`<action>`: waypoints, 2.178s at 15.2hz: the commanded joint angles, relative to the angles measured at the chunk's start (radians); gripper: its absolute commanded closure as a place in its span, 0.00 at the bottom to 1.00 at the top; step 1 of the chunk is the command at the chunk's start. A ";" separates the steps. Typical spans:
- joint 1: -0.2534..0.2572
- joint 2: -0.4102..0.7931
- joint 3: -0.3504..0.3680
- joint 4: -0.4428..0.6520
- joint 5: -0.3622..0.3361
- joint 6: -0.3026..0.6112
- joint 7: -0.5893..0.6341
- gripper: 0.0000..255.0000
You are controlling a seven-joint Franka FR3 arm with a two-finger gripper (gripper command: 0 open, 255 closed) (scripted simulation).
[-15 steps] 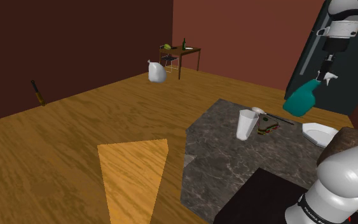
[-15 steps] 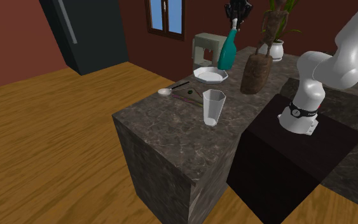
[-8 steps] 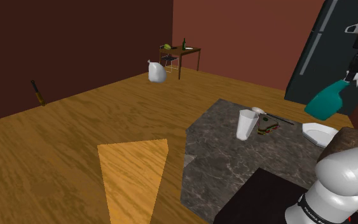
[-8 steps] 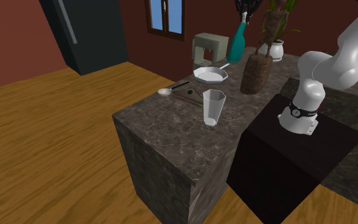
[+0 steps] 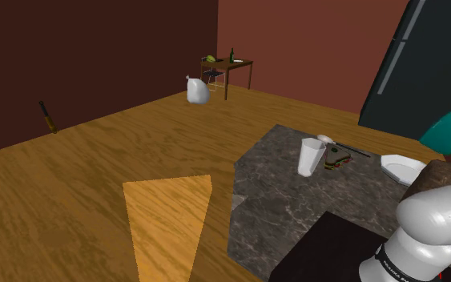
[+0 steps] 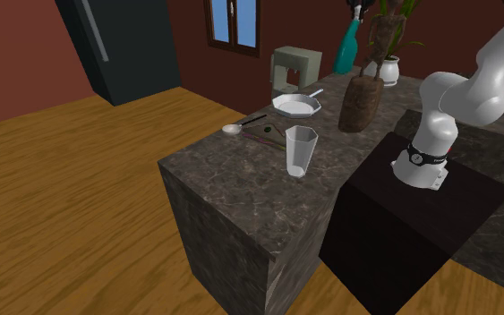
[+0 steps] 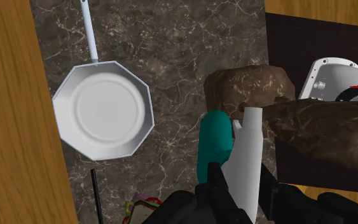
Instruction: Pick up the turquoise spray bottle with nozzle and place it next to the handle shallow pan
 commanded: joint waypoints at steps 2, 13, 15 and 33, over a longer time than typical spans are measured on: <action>-0.008 0.004 -0.051 0.052 -0.025 -0.027 -0.077 1.00; 0.066 0.147 -0.397 0.365 -0.041 -0.097 -0.427 1.00; 0.127 0.199 -0.529 0.444 -0.017 -0.107 -0.509 1.00; -0.009 0.041 -0.396 0.107 -0.114 0.094 -0.411 1.00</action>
